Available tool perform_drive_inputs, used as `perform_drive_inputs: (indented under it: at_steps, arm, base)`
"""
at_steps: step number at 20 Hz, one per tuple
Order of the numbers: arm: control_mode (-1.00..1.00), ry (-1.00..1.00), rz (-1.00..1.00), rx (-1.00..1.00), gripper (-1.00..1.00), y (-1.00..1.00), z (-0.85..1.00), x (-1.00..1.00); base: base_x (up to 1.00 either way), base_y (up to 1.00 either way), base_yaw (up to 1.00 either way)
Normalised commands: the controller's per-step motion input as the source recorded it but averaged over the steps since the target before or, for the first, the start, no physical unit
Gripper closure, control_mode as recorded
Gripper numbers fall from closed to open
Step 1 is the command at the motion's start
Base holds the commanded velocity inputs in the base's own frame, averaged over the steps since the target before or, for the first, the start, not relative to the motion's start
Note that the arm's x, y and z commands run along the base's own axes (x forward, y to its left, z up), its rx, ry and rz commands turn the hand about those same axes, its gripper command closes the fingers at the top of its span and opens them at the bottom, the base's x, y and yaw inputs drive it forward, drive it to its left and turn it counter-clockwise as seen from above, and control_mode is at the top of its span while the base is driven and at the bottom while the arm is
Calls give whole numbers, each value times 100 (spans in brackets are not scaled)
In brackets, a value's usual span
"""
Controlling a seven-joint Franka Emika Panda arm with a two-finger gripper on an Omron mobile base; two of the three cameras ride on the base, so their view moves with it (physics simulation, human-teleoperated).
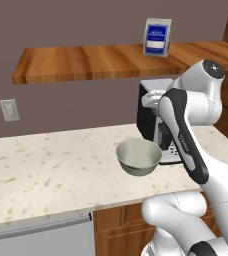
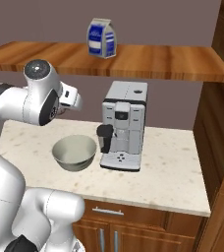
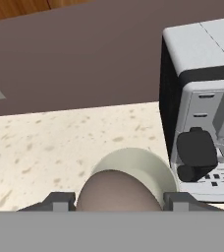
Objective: Pick the egg and butter from the fridge and place them by the bowl for mixing.
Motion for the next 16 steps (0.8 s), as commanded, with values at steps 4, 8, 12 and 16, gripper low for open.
perform_drive_inputs:
  at_steps: [4, 8, 12, 16]
  arm:
    - [100, 0, 0, 0, 100, 0, 0, 0]
    - [-100, 0, -3, 0, 100, -6, -1, -1]
    - [-100, 0, -12, 0, 100, -25, -5, -12]
    - [-100, 2, -14, 0, 100, -30, -16, -10]
  base:
    - [0, 0, 0]
    - [0, -1, 0]
    - [0, 0, 0]
    - [0, 0, 0]
